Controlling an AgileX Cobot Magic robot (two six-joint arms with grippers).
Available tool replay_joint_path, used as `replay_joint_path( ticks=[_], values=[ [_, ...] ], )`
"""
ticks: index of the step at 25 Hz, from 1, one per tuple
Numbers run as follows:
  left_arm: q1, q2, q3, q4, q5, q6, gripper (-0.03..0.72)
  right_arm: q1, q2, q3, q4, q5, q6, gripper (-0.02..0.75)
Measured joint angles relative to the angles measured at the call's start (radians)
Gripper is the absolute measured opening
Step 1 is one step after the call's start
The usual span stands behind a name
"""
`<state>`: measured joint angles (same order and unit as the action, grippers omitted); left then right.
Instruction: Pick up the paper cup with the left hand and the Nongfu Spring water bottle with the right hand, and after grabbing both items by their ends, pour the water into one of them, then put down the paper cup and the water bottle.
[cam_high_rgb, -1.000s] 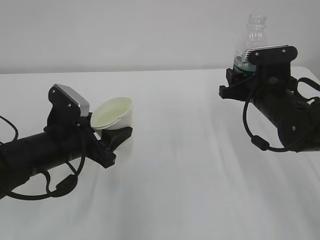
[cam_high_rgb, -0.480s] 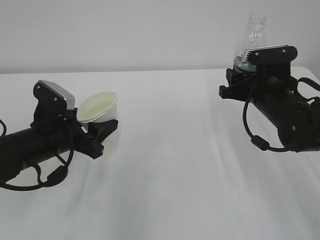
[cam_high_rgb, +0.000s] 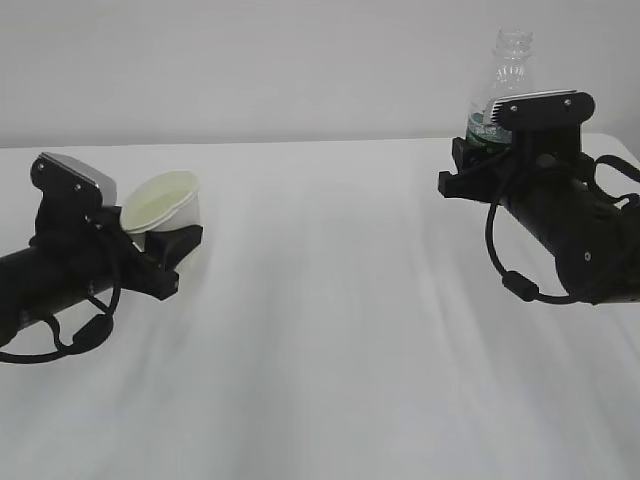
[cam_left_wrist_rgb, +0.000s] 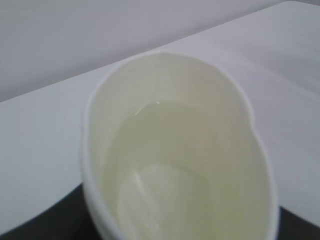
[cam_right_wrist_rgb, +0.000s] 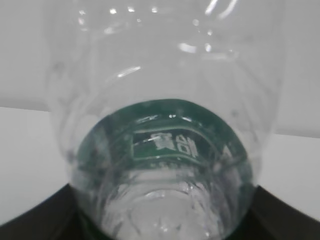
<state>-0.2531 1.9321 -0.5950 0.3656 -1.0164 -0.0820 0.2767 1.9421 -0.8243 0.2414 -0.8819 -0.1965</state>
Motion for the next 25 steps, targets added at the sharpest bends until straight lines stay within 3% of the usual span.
replay_joint_path(
  ticks=[25],
  values=[
    [0.111,0.0,0.0,-0.158,-0.015,0.064,0.398,0.0,0.0,0.0,0.0,0.026,0.0,0.456]
  ],
)
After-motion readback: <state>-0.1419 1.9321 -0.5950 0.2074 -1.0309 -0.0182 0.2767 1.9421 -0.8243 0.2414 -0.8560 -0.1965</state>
